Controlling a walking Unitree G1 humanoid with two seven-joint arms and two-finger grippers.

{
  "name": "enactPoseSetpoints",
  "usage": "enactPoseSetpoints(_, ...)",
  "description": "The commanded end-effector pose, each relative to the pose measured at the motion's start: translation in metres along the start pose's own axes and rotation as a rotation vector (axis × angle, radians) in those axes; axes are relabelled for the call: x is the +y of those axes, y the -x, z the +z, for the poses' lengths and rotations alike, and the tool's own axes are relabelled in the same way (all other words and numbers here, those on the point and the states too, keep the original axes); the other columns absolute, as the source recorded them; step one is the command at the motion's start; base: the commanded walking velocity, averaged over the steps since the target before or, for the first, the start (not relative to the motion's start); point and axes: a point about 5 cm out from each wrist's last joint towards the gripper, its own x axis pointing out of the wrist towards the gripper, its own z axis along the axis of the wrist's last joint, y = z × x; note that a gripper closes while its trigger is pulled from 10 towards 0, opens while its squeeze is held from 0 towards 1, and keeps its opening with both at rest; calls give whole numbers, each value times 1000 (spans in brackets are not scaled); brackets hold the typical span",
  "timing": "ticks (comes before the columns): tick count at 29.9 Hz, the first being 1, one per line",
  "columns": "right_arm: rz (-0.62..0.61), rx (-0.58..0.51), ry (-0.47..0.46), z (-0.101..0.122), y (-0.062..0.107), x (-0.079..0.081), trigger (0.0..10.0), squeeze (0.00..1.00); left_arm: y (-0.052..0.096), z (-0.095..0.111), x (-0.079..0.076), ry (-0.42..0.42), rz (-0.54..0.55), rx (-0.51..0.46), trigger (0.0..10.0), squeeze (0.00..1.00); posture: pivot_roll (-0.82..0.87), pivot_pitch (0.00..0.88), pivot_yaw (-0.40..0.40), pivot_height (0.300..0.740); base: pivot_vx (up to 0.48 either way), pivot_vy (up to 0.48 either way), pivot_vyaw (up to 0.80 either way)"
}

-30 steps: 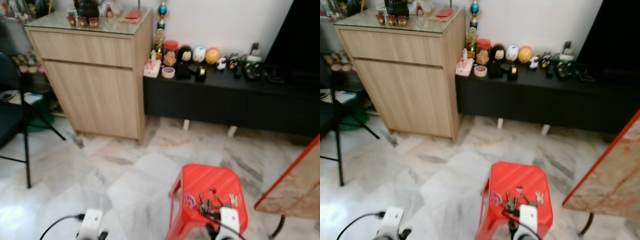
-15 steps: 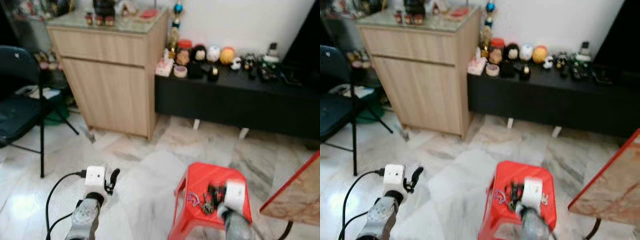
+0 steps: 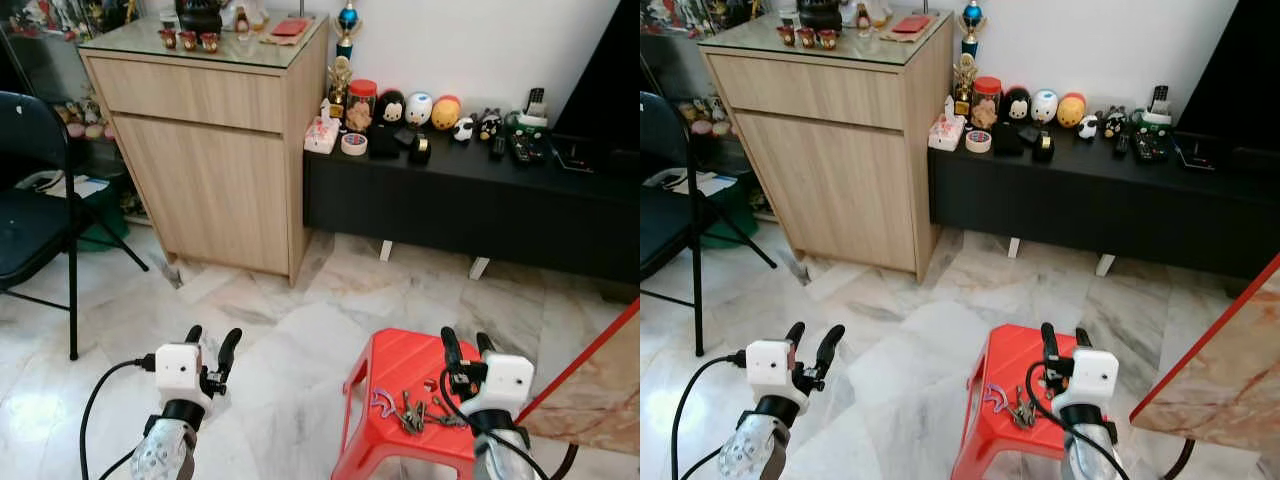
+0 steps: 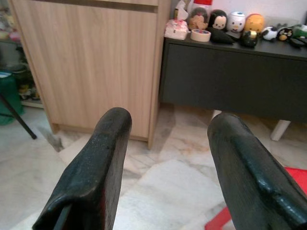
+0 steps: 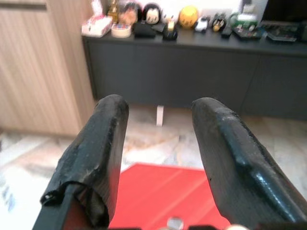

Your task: Hang keys on a hook

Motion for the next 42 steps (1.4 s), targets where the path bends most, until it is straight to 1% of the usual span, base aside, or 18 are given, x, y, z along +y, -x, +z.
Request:
enactPoseSetpoints(1, 11, -4, 9, 3, 0, -1, 10000, 0, -1, 2, -5, 19, -18, 4, 10000, 0, 6, 0, -82, 740, 0, 0, 0)
enactPoseSetpoints(3, 2, 1, 13, 3, -1, -2, 10000, 0, -2, 1, -7, 20, -22, 22, 10000, 0, 6, 0, -81, 740, 0, 0, 0)
enactPoseSetpoints(4, -21, 14, 3, 3, -3, -3, 10000, 0, -2, 2, -9, 33, -30, 35, 10000, 0, 6, 0, -78, 740, 0, 0, 0)
enactPoseSetpoints(6, -30, 22, -2, 3, -3, -3, 10000, 0, -3, 2, -9, 41, -33, 38, 10000, 0, 8, 0, -78, 740, 0, 0, 0)
enactPoseSetpoints(7, -50, 40, -25, 2, -4, -3, 10000, 0, -3, 2, -11, 53, -40, 48, 10000, 0, 12, 0, -77, 740, 0, 0, 0)
enactPoseSetpoints(9, -47, 47, -34, 2, -3, -1, 10000, 0, -3, 2, -12, 61, -47, 50, 10000, 0, 12, 0, -77, 740, 0, 0, 0)
enactPoseSetpoints(12, -10, 55, -9, 2, -2, 2, 10000, 0, -3, 3, -14, 66, -61, 52, 10000, 0, 8, 0, -77, 740, 0, 0, 0)
enactPoseSetpoints(14, -22, 66, -9, 1, -1, 0, 10000, 0, -3, 3, -14, 70, -54, 52, 10000, 0, 6, 0, -77, 740, 0, 0, -525)
enactPoseSetpoints(16, -37, 78, -36, 0, 0, -2, 10000, 0, -3, 3, -15, 78, -56, 52, 10000, 0, 6, 0, -77, 740, 0, 0, -650)
enactPoseSetpoints(17, -38, 82, -31, -1, 0, -2, 10000, 0, -4, 3, -16, 80, -59, 54, 10000, 0, 5, 0, -74, 740, 0, 0, -631)
enactPoseSetpoints(20, -38, 75, -36, 0, -1, -2, 10000, 0, -4, 3, -17, 85, -65, 59, 10000, 0, 6, 0, -75, 740, 251, 0, 0)
enactPoseSetpoints(25, -37, 94, -33, 0, -3, 1, 10000, 0, -8, 7, -16, 89, -67, 52, 10000, 0, 10, 0, -77, 740, 267, 0, 0)
enactPoseSetpoints(30, -39, 96, -36, 0, -4, 1, 10000, 0, -7, 7, -17, 89, -72, 58, 10000, 0, 7, 0, -75, 740, 272, 0, 0)
enactPoseSetpoints(39, -27, 104, -41, 0, -7, 3, 10000, 0, -11, 9, -20, 91, -79, 52, 10000, 0, 13, 0, -77, 740, 307, 0, 0)
enactPoseSetpoints(42, -28, 103, -43, 0, -8, 4, 10000, 0, -11, 9, -20, 88, -81, 53, 10000, 0, 13, 0, -77, 740, 0, 0, 0)
